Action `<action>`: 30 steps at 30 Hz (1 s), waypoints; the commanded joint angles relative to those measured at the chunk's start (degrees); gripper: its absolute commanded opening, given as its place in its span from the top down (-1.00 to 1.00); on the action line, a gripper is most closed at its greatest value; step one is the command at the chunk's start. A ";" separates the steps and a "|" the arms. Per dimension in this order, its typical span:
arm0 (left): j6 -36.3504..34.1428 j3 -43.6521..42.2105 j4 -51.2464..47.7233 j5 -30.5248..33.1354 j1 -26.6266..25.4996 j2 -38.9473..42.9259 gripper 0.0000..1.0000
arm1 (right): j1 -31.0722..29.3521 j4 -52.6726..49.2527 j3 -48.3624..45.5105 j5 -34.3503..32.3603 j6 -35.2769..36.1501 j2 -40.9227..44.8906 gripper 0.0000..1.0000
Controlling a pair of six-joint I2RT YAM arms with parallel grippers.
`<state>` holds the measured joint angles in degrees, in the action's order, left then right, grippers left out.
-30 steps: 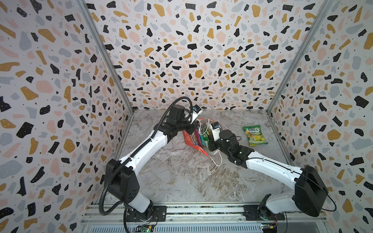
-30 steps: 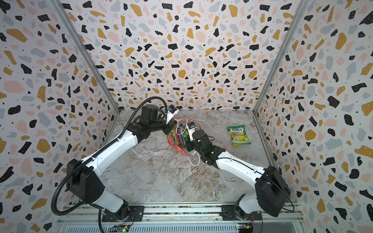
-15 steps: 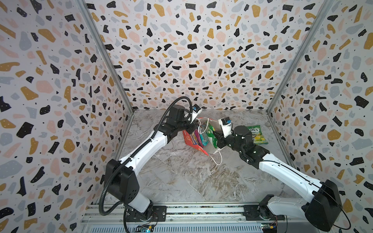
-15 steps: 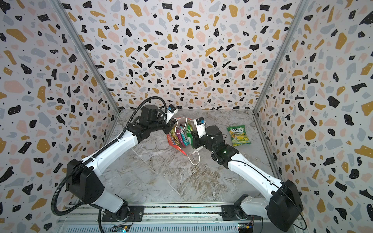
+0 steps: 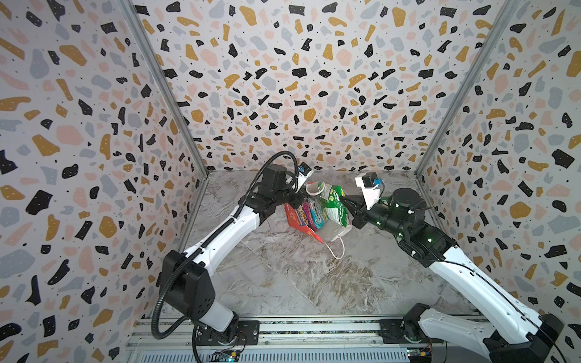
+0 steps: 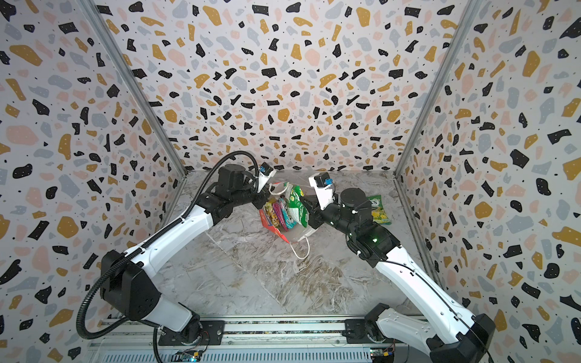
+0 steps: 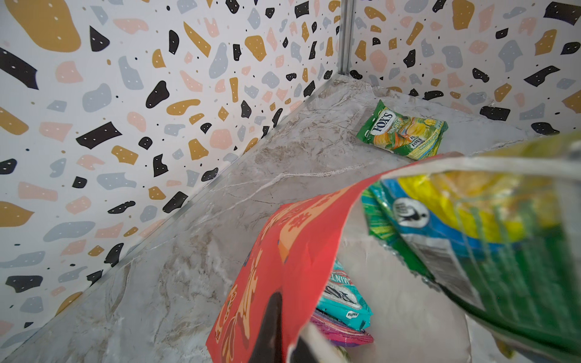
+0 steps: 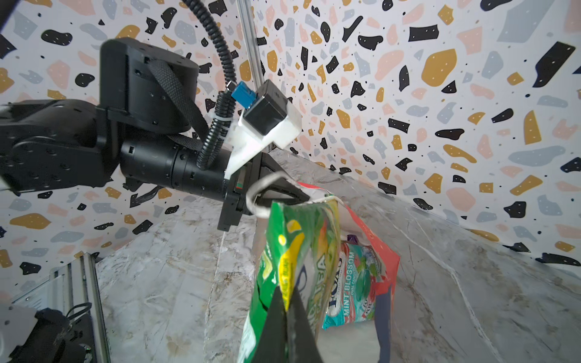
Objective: Take the snacks out of the paper bag
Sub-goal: 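Grasp another green Fox's packet inside the bag with the right gripper and lift, then carry the green Fox's packet away from the bag beside the first packet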
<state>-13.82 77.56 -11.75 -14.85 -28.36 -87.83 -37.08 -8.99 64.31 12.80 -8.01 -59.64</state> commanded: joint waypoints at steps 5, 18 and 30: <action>1.17 -0.70 7.24 -0.05 -0.21 3.55 1.00 | 0.53 -6.03 6.34 -3.15 1.45 5.54 1.00; 1.65 -2.01 9.01 -0.05 -0.21 4.50 1.00 | 10.27 -16.67 8.79 -17.34 -2.23 5.86 1.00; 1.78 -3.95 11.48 0.26 -0.21 5.46 1.00 | 21.28 -16.76 -5.10 -34.16 -14.21 -0.42 1.00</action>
<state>-12.56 73.63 -7.77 -14.04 -28.36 -85.38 -16.97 -26.98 60.53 -15.33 -17.45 -61.06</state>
